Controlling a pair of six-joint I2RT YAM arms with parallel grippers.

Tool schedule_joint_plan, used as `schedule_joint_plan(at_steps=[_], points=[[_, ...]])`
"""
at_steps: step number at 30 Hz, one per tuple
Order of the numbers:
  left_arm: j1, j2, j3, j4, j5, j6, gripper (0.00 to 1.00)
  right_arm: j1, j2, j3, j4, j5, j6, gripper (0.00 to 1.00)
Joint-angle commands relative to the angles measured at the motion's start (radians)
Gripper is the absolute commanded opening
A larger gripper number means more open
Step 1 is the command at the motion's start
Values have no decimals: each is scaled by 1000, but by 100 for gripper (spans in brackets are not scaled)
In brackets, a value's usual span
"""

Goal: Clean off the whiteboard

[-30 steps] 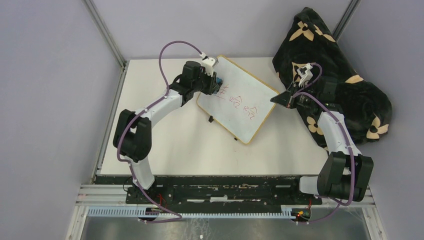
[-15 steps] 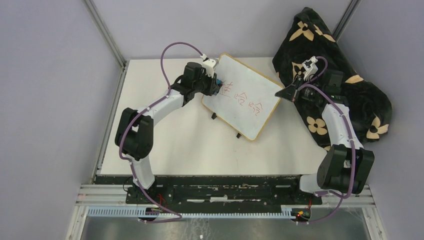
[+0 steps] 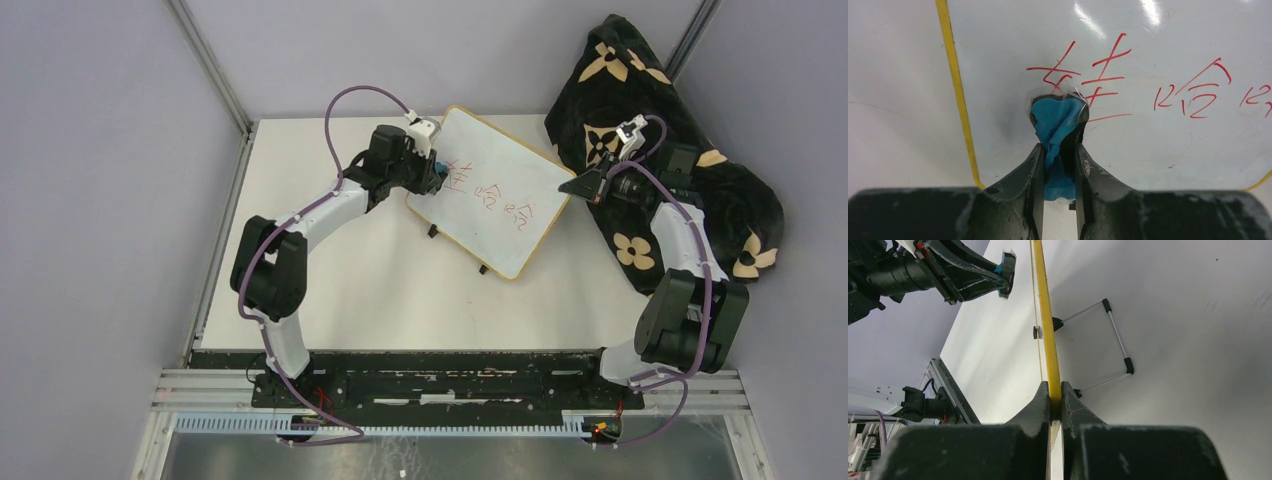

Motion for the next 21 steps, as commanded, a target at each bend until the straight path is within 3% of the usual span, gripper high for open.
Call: schedule_joint_plan(at_steps=[1,13,21], points=[[-12,-40,56,-2,27,24,3,-38,21,60,150,10,-9,1],[-25,-17,81,-21,19,13,3,-39,-11,131,152,-15,31,1],[-27,32,156,-45,22,20,3,-39,-22,94,142,-7,8,1]])
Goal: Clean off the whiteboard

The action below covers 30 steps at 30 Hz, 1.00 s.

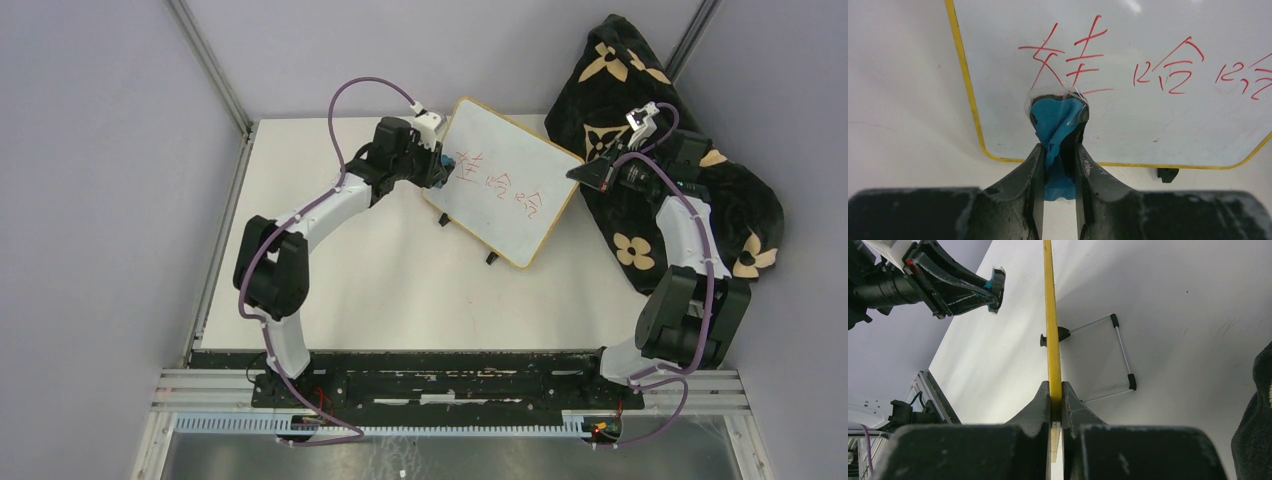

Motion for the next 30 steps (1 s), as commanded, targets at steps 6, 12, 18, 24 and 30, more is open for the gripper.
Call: schedule_joint_plan(at_steps=[6,12,18,24,30], points=[[-7,46,126,-6,27,9,3,-15,-57,-19,82,-2,-24,1],[-9,57,141,-10,35,5,3,-10,-101,-93,104,17,-19,1],[-13,60,153,-8,35,5,3,4,-123,-144,133,23,-9,1],[-22,91,184,1,31,3,3,11,-118,-147,132,18,-7,1],[-24,162,272,1,11,-1,3,17,-112,-152,131,24,-8,1]])
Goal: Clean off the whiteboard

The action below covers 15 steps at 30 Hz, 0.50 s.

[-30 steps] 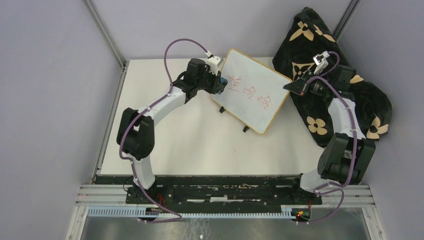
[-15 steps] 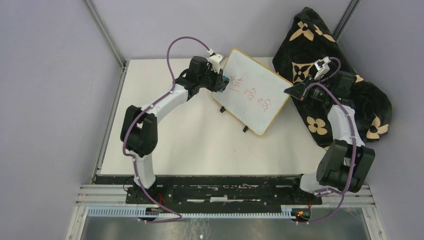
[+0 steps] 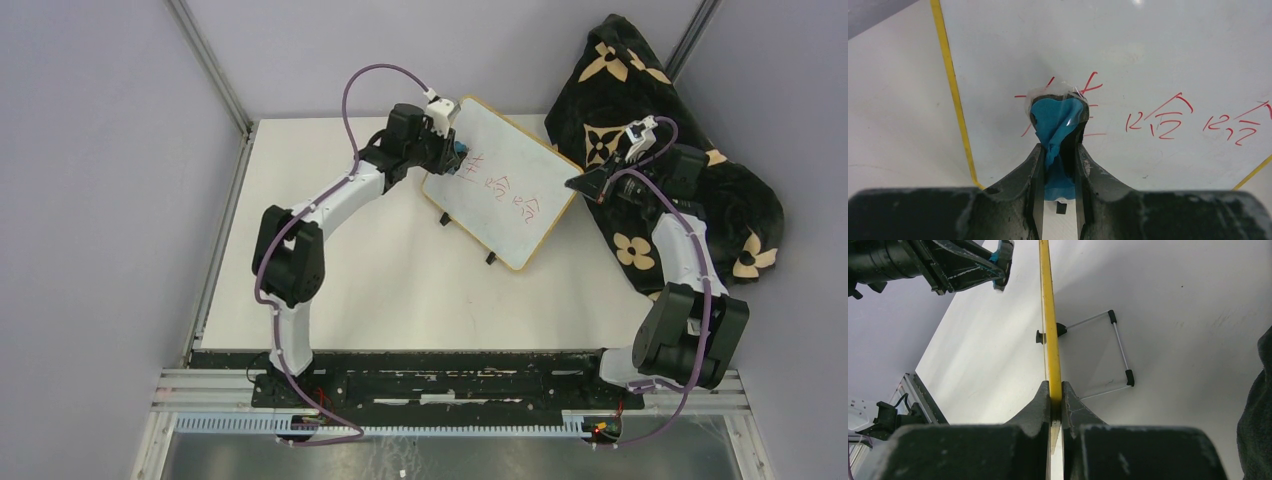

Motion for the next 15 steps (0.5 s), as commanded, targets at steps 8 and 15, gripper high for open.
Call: schedule_joint_plan(at_steps=[8,15], points=[[-30,101,139,35,9,11,3,10,-16,-32,38,0,-16,1],[-43,112,131,59,9,24,3,11,-21,-32,33,2,-20,1]])
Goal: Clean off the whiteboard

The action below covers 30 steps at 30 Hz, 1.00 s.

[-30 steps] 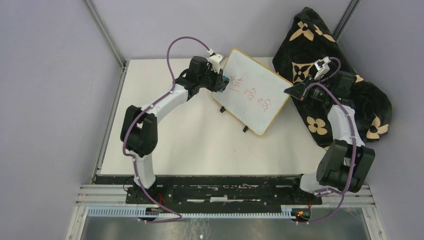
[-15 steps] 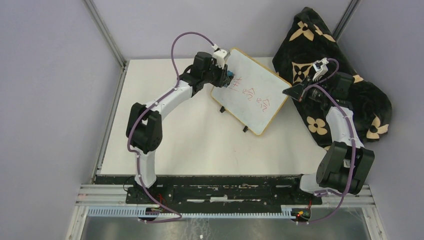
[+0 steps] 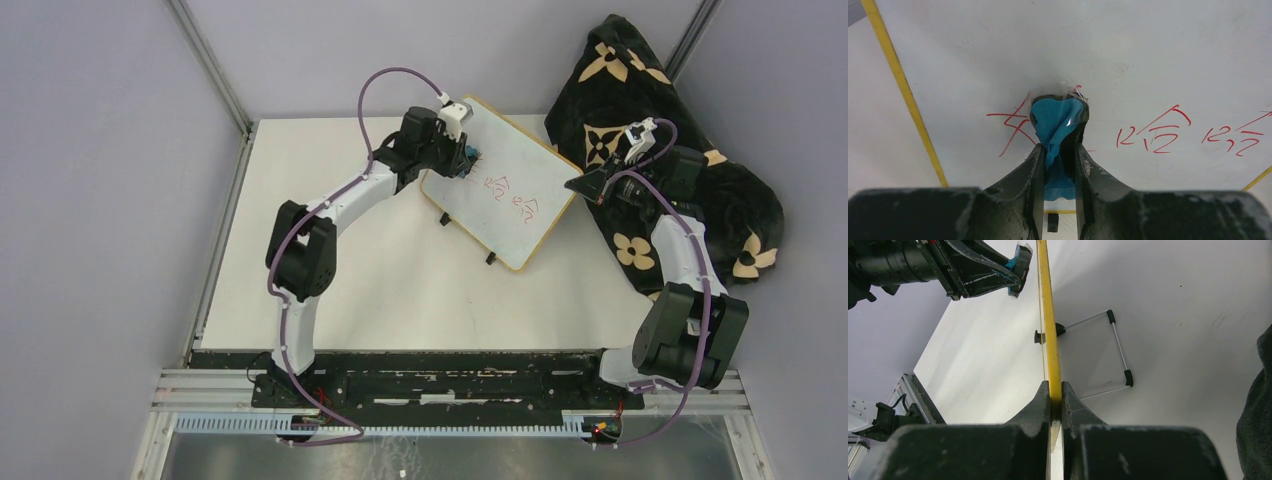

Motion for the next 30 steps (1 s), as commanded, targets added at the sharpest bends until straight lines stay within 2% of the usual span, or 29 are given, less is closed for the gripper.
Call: schedule_joint_plan(at_steps=[1,9,23,30], points=[[-15,11,45,57,8,25,3,8,-20,-12,7,-2,-23,1],[-67,7,12,97,-29,63,3,11,-10,-8,6,-6,-19,1],[-74,-55,-354,556,-75,75,3,17,-3,15,-33,-3,-37,1],[-30,-39,-343,598,-68,70,3,19,8,24,-61,10,-59,1]])
